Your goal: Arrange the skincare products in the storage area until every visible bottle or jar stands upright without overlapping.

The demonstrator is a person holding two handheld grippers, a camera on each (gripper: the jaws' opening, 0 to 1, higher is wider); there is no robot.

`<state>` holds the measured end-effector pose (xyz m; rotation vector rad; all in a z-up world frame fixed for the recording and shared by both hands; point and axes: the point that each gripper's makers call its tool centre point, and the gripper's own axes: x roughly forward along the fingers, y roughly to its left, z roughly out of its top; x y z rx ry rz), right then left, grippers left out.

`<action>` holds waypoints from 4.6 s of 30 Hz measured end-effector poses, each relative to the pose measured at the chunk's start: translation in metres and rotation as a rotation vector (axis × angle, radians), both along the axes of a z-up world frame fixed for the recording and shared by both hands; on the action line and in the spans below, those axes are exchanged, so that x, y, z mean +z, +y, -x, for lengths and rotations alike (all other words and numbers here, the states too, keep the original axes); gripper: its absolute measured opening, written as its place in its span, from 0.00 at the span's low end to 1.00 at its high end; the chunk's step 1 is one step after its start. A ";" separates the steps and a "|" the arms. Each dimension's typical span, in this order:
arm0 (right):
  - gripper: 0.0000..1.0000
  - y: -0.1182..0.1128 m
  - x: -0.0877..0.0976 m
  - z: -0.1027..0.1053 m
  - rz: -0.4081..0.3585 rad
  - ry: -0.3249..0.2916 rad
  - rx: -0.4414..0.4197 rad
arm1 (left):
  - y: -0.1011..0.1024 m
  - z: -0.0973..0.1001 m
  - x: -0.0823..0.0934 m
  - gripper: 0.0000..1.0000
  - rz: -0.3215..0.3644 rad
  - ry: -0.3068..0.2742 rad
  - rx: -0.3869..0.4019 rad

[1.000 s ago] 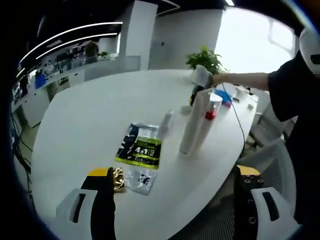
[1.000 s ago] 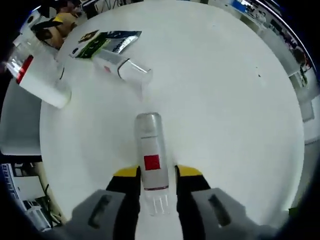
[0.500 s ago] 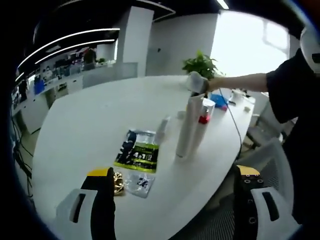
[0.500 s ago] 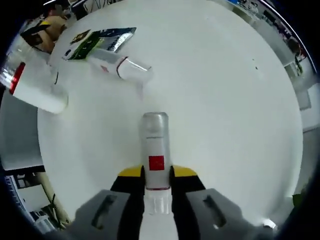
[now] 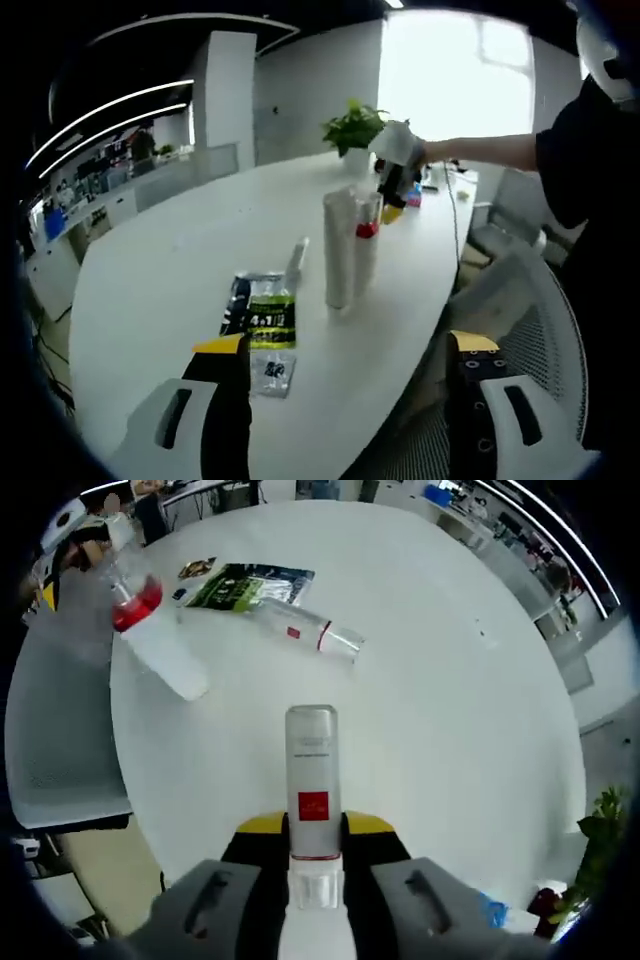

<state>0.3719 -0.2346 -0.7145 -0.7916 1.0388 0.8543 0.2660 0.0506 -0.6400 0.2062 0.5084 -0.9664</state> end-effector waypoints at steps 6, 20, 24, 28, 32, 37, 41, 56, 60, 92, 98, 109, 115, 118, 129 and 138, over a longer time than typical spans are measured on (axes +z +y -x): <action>0.18 0.012 0.022 0.053 0.016 -0.040 -0.007 | -0.005 0.009 0.009 0.65 -0.005 -0.044 -0.069; 0.19 0.122 0.054 0.112 -0.049 -0.095 0.174 | -0.003 0.021 0.011 0.49 -0.134 -0.158 -0.260; 0.19 0.177 0.058 0.123 -0.069 -0.104 0.294 | -0.006 0.020 0.012 0.43 -0.200 -0.207 -0.310; 0.19 0.214 0.059 0.128 -0.065 -0.112 0.404 | -0.008 0.016 0.008 0.39 -0.295 -0.249 -0.357; 0.19 0.234 0.056 0.129 -0.039 -0.116 0.478 | -0.012 0.017 -0.005 0.38 -0.404 -0.275 -0.420; 0.19 0.247 0.052 0.124 -0.012 -0.132 0.524 | -0.019 0.025 -0.018 0.32 -0.478 -0.292 -0.478; 0.19 0.253 0.051 0.124 -0.014 -0.128 0.544 | -0.023 0.024 -0.024 0.28 -0.523 -0.328 -0.486; 0.20 0.259 0.059 0.112 -0.138 -0.231 0.613 | -0.027 0.007 -0.013 0.17 -0.434 -0.386 -0.404; 0.27 0.246 0.054 0.107 -0.119 -0.269 0.625 | -0.022 0.004 -0.018 0.17 -0.448 -0.375 -0.403; 0.19 0.228 0.105 0.068 -1.634 0.220 -0.736 | -0.031 0.002 -0.005 0.25 -0.125 -0.209 -0.194; 0.18 0.254 0.118 0.082 -1.273 -0.055 -0.214 | -0.032 0.004 -0.009 0.31 -0.060 -0.097 -0.265; 0.18 0.277 0.100 0.122 -0.988 -0.076 0.334 | -0.055 0.015 -0.028 0.24 -0.045 -0.052 -0.450; 0.20 0.266 0.094 0.113 -0.981 -0.168 0.227 | -0.068 0.009 -0.034 0.20 0.016 -0.021 -0.393; 0.21 0.254 0.091 0.102 -0.963 -0.218 0.076 | -0.074 0.004 -0.036 0.19 0.024 -0.017 -0.341; 0.23 0.226 0.089 0.094 -0.856 -0.398 -0.085 | -0.096 0.000 -0.050 0.19 0.000 -0.012 -0.270; 0.22 0.208 0.081 0.086 -0.862 -0.352 -0.075 | -0.113 -0.006 -0.056 0.19 0.001 -0.012 -0.270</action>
